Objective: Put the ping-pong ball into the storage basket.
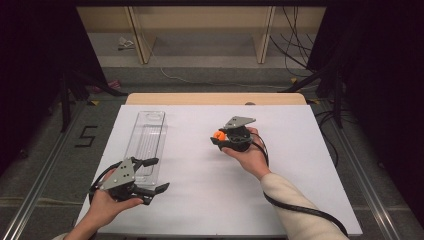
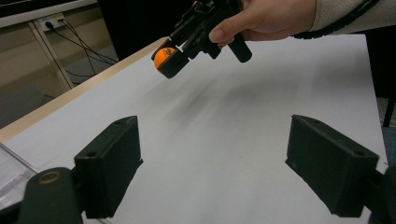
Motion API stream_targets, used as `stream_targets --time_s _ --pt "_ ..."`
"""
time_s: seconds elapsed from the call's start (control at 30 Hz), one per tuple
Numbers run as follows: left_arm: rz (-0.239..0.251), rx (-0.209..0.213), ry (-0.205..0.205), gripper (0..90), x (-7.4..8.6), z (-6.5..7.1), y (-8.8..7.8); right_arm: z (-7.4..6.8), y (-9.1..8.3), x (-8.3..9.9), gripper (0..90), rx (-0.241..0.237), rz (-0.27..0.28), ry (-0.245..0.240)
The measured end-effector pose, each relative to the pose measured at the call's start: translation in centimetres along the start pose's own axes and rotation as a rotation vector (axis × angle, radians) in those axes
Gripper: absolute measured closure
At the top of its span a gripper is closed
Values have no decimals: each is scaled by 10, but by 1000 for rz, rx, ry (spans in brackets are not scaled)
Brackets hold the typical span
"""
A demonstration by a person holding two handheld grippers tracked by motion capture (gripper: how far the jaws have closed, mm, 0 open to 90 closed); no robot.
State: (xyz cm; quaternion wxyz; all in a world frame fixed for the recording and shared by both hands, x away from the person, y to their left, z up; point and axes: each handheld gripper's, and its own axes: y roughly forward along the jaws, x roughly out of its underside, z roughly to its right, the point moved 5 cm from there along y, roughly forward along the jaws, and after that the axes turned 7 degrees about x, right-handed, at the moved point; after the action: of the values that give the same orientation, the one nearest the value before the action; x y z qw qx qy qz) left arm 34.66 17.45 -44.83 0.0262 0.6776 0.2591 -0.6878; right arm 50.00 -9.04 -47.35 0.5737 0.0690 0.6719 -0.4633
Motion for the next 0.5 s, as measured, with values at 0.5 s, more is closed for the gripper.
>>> stream_targets --time_s 0.5 --pt "0 1 1 174 0 0 0 -8 4 -4 514 -14 2 -9"
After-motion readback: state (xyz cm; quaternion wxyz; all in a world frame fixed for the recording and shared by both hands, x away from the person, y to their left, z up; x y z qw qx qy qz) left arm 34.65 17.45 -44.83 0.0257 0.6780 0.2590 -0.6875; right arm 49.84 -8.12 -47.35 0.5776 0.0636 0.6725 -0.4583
